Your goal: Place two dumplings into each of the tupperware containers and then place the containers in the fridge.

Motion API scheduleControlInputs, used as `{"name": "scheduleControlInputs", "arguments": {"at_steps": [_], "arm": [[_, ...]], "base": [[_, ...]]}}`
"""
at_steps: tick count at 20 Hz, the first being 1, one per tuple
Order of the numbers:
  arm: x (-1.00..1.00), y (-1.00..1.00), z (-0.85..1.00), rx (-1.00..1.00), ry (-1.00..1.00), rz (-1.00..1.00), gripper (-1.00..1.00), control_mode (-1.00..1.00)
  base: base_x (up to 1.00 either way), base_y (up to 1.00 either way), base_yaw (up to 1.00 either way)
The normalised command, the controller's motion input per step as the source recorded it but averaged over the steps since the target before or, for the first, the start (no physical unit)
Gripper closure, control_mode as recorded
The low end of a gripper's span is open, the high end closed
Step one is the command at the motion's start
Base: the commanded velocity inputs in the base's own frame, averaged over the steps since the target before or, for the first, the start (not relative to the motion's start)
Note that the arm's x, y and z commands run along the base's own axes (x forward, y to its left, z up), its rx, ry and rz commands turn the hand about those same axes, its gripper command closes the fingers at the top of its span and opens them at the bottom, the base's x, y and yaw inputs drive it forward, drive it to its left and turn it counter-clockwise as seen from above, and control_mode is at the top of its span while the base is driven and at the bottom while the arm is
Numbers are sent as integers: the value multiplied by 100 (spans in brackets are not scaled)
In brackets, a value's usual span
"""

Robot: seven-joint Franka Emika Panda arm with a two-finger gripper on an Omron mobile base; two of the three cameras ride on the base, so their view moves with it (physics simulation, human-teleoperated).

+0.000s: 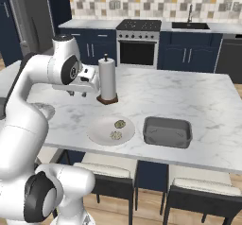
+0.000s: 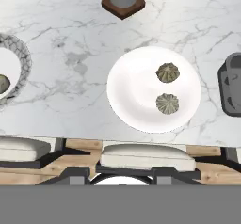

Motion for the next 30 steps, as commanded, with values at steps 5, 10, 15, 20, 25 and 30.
{"name": "scheduleControlInputs", "arguments": {"at_steps": [5,10,15,20,25,30], "arm": [[0,-27,-6,0,0,0,-100,-100],[0,-45,-29,0,5,0,-100,-100],[5,-42,-40,0,6,0,-100,-100],[19,-19,-41,0,3,0,-100,-100],[23,-3,-39,-1,9,-1,-100,-100],[22,-2,-43,-2,11,-3,-100,-100]], "base": [[0,0,0],[0,0,0],[0,0,0],[0,0,0],[0,0,0],[0,0,0]]}}
